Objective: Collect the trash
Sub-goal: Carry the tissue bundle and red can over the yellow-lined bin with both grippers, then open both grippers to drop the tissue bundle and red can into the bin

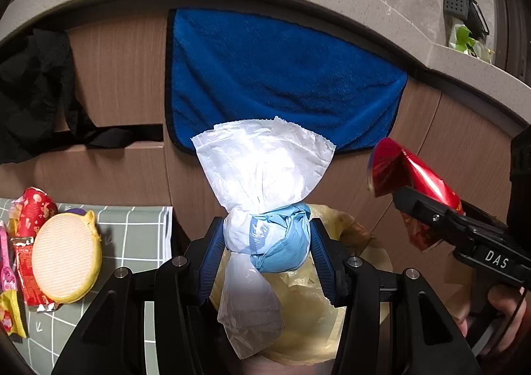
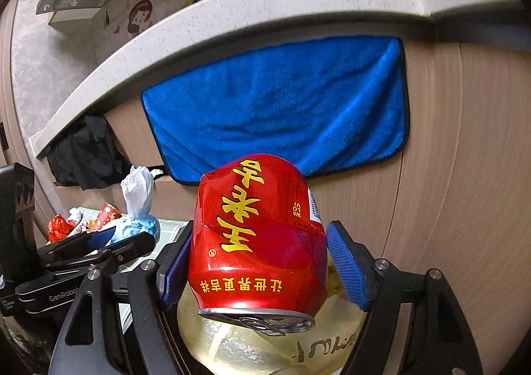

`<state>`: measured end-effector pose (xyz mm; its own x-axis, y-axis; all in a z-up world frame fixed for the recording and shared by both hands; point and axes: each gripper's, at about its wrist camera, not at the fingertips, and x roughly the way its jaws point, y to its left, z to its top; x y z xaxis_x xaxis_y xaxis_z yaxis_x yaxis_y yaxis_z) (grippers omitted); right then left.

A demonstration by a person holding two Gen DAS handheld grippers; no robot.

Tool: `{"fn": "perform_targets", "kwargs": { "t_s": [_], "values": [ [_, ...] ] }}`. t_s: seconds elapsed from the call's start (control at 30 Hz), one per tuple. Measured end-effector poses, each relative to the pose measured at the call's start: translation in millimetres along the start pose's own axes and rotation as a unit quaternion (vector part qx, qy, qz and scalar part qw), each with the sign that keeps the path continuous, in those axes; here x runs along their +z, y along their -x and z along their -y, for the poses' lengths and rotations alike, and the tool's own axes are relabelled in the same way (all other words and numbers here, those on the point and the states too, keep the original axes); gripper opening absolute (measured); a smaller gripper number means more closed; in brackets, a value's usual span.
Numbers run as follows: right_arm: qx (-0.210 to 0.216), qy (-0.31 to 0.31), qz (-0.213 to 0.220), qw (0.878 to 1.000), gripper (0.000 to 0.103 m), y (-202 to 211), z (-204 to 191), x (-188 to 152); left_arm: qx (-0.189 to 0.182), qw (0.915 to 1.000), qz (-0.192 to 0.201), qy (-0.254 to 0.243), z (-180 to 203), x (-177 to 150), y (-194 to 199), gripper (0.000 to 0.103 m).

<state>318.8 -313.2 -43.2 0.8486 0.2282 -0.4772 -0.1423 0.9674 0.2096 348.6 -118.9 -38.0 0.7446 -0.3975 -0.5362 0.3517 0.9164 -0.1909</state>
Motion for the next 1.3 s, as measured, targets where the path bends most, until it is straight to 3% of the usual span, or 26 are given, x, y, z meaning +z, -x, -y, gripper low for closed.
{"fn": "perform_targets", "kwargs": {
  "t_s": [0.2, 0.3, 0.43, 0.5, 0.77, 1.0, 1.3],
  "values": [
    [-0.001, -0.008, -0.014, 1.000, 0.074, -13, 7, -6, -0.013, 0.9998, -0.014, -0.006, 0, -3, -17, 0.052],
    [-0.003, -0.016, -0.017, 1.000, 0.074, -19, 12, -9, -0.036, 0.9989, -0.025, -0.013, 2, -4, -27, 0.057],
    [-0.009, -0.027, -0.022, 0.999, 0.074, -26, 19, -15, -0.058, 0.9978, -0.028, -0.012, 1, -5, -35, 0.073],
    [-0.010, -0.035, -0.025, 0.999, 0.074, -29, 23, -16, -0.064, 0.9974, -0.032, -0.006, -2, -4, -39, 0.075],
    [-0.012, -0.053, -0.032, 0.998, 0.081, -37, 29, -20, -0.038, 0.9987, -0.032, 0.015, -18, -6, -39, 0.076],
    [-0.029, -0.023, -0.032, 0.999, 0.081, -32, 15, -26, -0.016, 0.9984, -0.041, 0.036, -35, -13, -33, 0.076],
    [-0.042, -0.003, -0.014, 0.999, 0.081, -11, -9, -25, 0.027, 0.9980, -0.028, 0.049, -66, -21, 9, 0.076]
  ]
}}
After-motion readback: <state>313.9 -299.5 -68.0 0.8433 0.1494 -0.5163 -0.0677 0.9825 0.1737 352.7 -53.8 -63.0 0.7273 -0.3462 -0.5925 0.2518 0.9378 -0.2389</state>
